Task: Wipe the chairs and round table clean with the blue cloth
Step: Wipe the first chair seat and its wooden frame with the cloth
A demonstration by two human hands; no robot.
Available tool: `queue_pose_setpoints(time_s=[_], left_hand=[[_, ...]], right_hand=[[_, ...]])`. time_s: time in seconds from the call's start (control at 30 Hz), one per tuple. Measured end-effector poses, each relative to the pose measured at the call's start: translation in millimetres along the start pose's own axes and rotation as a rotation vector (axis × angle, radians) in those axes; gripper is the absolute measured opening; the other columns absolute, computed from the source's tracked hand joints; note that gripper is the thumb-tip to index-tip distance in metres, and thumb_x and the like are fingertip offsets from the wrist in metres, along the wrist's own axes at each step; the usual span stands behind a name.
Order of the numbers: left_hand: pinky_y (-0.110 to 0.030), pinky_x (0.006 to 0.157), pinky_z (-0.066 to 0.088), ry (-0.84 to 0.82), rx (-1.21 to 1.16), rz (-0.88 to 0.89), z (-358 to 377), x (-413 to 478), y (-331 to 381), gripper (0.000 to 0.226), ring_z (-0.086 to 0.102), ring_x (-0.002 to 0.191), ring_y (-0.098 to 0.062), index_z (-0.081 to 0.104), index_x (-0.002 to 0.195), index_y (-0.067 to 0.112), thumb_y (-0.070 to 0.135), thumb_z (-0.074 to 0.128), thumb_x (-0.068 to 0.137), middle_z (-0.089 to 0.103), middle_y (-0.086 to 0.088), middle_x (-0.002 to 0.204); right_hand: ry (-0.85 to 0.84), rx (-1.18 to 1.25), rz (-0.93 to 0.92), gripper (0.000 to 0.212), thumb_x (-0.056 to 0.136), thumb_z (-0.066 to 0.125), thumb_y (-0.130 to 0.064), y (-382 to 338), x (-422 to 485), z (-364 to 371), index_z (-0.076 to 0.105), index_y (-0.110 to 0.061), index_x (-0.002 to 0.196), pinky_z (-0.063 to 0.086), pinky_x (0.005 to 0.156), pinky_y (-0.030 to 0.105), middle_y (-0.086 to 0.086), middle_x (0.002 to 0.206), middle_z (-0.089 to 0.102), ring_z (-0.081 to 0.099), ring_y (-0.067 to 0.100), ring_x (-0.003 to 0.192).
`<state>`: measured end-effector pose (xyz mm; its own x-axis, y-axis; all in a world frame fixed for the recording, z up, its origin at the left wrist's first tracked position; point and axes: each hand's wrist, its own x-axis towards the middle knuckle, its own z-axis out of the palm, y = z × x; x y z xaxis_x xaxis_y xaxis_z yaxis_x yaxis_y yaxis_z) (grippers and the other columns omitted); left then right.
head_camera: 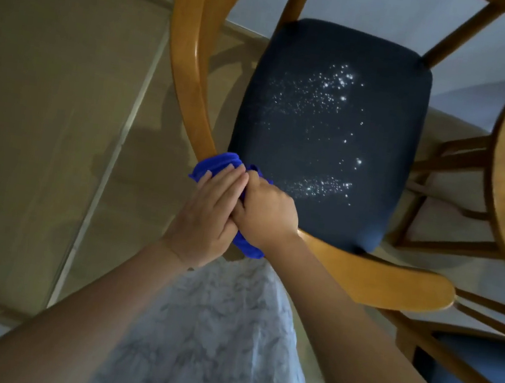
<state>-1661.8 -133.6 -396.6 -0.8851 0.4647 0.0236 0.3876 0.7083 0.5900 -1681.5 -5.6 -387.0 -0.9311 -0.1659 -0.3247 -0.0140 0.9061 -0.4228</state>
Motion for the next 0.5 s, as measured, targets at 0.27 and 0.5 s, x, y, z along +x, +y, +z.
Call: queue_pose_setpoints(time_s=[0.27,0.5], left_hand=[[-0.039,0.111,0.022,-0.190,0.146,0.245,27.8,-1.5,31.2,0.056,0.032,0.133,-0.025,0.034,0.135,0.004,0.029,0.044,0.086,0.045,-0.017,0.140],[-0.038,0.110,0.021,-0.372,0.263,0.308,59.7,4.9,83.0,0.071,0.036,0.133,-0.028,0.032,0.137,0.002,0.047,0.043,0.084,0.044,-0.018,0.141]], right_hand=[[0.206,-0.077,-0.053,0.039,0.083,0.033,-0.050,67.8,-54.8,-2.1,0.044,-0.016,0.067,0.026,0.048,0.023,0.000,0.053,0.054,0.043,0.017,0.042],[0.226,-0.094,-0.116,0.043,0.084,0.039,-0.048,124.7,-93.8,-18.2,0.050,-0.013,0.063,0.033,0.047,0.026,-0.001,0.049,0.051,0.045,0.019,0.042]])
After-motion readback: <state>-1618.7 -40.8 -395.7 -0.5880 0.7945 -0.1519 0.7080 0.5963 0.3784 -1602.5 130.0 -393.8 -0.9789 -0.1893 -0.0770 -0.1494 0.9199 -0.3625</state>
